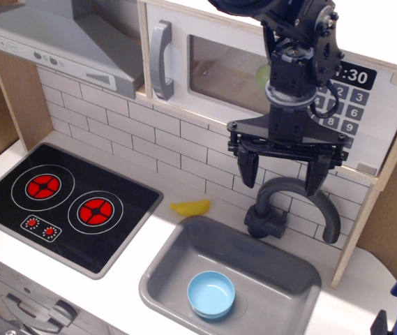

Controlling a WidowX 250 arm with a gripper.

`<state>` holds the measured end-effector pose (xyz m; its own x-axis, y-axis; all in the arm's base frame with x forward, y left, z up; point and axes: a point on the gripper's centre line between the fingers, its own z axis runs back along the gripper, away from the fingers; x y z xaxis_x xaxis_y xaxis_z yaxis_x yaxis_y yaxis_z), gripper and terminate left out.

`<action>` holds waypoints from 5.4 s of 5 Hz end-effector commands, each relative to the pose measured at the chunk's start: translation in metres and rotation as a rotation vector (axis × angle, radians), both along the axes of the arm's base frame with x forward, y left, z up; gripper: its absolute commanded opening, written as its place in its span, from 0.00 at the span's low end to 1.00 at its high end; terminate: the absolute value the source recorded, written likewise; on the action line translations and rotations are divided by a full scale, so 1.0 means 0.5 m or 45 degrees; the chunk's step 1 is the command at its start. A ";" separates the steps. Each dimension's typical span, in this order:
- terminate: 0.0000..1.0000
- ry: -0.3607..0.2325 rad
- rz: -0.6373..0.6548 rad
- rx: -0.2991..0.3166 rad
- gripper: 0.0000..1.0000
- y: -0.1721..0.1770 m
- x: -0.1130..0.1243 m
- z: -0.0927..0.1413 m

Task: Open microwave

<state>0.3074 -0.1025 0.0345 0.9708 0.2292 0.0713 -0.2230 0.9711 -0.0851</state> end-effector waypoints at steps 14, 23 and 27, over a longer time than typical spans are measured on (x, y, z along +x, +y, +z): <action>0.00 -0.412 -0.284 0.158 0.00 0.328 0.056 0.111; 0.00 -0.224 0.336 -0.049 1.00 0.481 0.012 0.126; 0.00 -0.132 -0.176 -0.062 1.00 0.125 -0.072 0.109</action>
